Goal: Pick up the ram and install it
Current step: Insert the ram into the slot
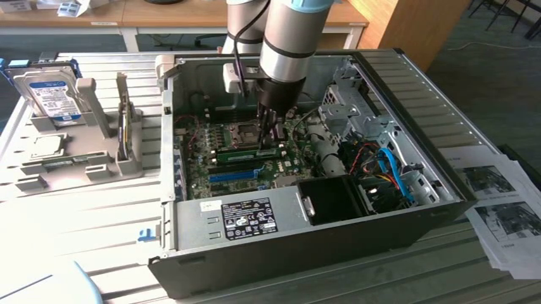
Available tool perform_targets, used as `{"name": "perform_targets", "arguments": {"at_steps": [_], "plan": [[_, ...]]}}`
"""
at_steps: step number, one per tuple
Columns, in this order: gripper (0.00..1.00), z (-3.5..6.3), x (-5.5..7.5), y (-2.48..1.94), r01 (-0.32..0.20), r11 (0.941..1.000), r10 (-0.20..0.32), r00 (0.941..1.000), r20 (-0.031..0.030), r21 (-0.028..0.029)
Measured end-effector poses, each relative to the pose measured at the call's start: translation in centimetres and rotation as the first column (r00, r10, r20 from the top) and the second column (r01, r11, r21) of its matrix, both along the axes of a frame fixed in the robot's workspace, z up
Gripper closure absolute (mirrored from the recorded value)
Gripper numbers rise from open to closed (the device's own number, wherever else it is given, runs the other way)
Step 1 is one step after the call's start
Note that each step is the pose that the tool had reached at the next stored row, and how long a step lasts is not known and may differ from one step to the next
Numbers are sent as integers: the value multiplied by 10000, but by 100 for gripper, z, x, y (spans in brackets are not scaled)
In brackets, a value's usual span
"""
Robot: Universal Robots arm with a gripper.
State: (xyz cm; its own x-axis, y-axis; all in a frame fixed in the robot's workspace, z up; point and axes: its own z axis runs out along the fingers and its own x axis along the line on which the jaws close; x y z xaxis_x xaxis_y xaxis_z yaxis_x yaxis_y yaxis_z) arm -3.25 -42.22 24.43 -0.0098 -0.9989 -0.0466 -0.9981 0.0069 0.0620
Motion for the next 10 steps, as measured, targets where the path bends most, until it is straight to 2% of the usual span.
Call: {"name": "perform_targets", "arguments": {"at_steps": [10], "plan": [[76, 75, 0, 0, 1, 10000, -1, 10000, 0, -1]]}}
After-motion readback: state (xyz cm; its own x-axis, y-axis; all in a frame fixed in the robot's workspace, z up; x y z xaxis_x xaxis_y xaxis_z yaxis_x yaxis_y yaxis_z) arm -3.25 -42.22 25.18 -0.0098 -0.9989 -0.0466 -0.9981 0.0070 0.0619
